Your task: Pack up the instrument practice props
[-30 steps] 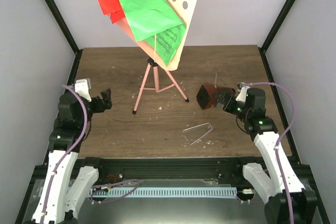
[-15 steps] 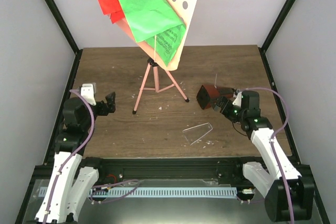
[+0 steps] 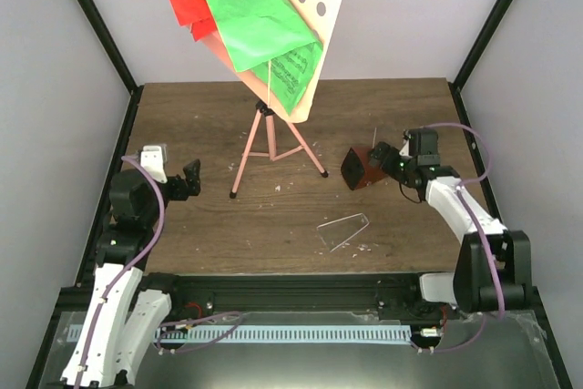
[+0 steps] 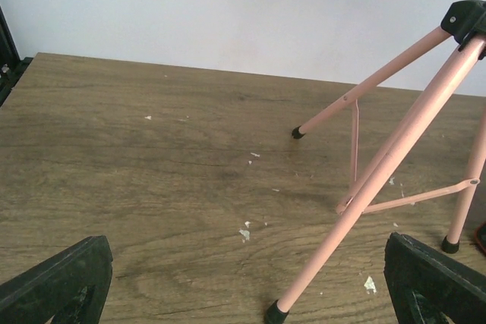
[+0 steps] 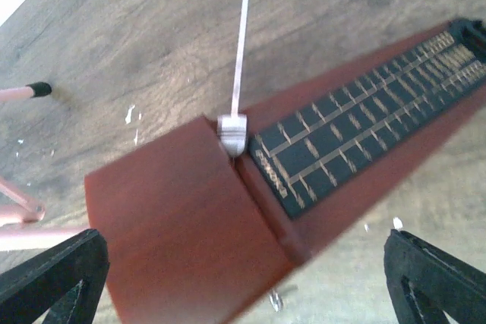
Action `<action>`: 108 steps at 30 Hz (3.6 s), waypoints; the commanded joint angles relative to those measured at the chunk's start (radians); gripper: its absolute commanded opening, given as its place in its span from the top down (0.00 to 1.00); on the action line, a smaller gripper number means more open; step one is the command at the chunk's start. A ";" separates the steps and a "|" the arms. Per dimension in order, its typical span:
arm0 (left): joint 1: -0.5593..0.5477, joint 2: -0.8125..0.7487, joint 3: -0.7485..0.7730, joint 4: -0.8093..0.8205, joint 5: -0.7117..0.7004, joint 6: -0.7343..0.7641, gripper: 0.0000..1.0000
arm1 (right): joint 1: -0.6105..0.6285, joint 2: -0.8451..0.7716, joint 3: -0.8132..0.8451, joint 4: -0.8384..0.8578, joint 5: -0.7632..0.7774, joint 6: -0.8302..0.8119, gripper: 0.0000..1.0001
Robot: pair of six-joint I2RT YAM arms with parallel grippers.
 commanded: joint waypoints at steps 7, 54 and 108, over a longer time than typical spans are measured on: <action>-0.004 0.005 -0.010 0.023 0.006 0.018 0.02 | -0.003 0.234 0.141 0.080 -0.058 -0.049 0.00; -0.004 0.052 -0.009 0.019 -0.040 0.031 0.02 | 0.129 0.603 0.692 -0.197 -0.073 -0.517 0.28; -0.003 0.067 -0.005 0.014 -0.061 0.029 0.02 | 0.398 0.160 0.189 0.014 0.157 -0.342 0.98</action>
